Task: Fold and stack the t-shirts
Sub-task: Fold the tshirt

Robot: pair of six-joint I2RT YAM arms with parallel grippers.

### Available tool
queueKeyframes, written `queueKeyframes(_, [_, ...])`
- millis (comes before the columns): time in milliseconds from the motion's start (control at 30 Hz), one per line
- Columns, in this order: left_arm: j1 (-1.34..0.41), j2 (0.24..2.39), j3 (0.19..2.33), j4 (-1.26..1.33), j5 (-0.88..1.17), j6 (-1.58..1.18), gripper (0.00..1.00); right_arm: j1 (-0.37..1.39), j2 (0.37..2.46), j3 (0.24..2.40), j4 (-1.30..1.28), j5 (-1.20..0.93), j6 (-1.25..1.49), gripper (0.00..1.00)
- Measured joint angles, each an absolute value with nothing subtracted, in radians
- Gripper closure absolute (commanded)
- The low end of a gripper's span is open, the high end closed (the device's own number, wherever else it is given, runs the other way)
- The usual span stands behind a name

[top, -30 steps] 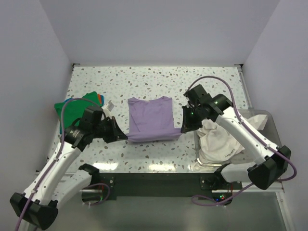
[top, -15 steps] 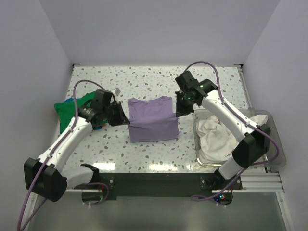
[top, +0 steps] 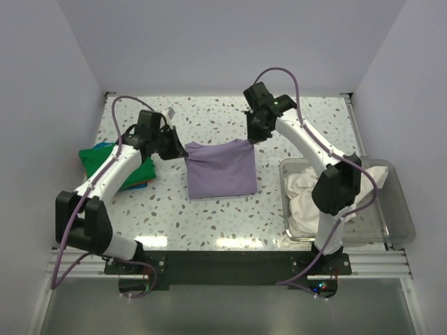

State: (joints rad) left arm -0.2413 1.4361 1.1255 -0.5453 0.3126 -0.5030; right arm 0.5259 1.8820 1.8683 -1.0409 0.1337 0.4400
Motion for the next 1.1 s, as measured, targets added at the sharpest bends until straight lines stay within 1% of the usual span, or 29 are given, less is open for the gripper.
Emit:
queueKeyframes(300, [-0.191, 1.610, 1.161, -0.458, 0.348, -0.464, 1.00, 0.501, 2.097, 2.035, -1.017, 0.156, 0.387, 1.00])
queueKeyframes(700, [-0.160, 1.787, 1.234, -0.412, 0.373, -0.409, 1.00, 0.485, 2.243, 2.139, -1.008, 0.168, 0.361, 1.00])
queueKeyframes(733, [-0.156, 1.797, 1.243, -0.410, 0.376, -0.406, 0.91, 0.484, 2.257, 2.154, -1.009, 0.170, 0.359, 1.00])
queueKeyframes(767, [-0.150, 1.812, 1.256, -0.409, 0.381, -0.402, 0.80, 0.484, 2.276, 2.177, -1.010, 0.173, 0.358, 0.91])
queueKeyframes(800, [-0.144, 1.828, 1.271, -0.408, 0.384, -0.399, 0.60, 0.483, 2.297, 2.203, -1.010, 0.175, 0.357, 0.68])
queueKeyframes(833, [-0.139, 1.843, 1.286, -0.406, 0.384, -0.389, 0.51, 0.482, 2.318, 2.233, -1.011, 0.178, 0.361, 0.52])
queueKeyframes(867, [-0.132, 1.862, 1.308, -0.405, 0.384, -0.385, 0.47, 0.480, 2.340, 2.268, -1.015, 0.186, 0.358, 0.39])
queueKeyframes(933, [-0.116, 1.895, 1.350, -0.406, 0.382, -0.377, 0.43, 0.476, 2.381, 2.337, -1.018, 0.194, 0.349, 0.21])
queueKeyframes(1000, [-0.102, 1.914, 1.395, -0.408, 0.381, -0.373, 0.38, 0.470, 2.397, 2.374, -1.016, 0.193, 0.344, 0.18])
queueKeyframes(1100, [-0.091, 1.916, 1.451, -0.410, 0.382, -0.369, 0.36, 0.465, 2.391, 2.385, -1.002, 0.191, 0.341, 0.18])
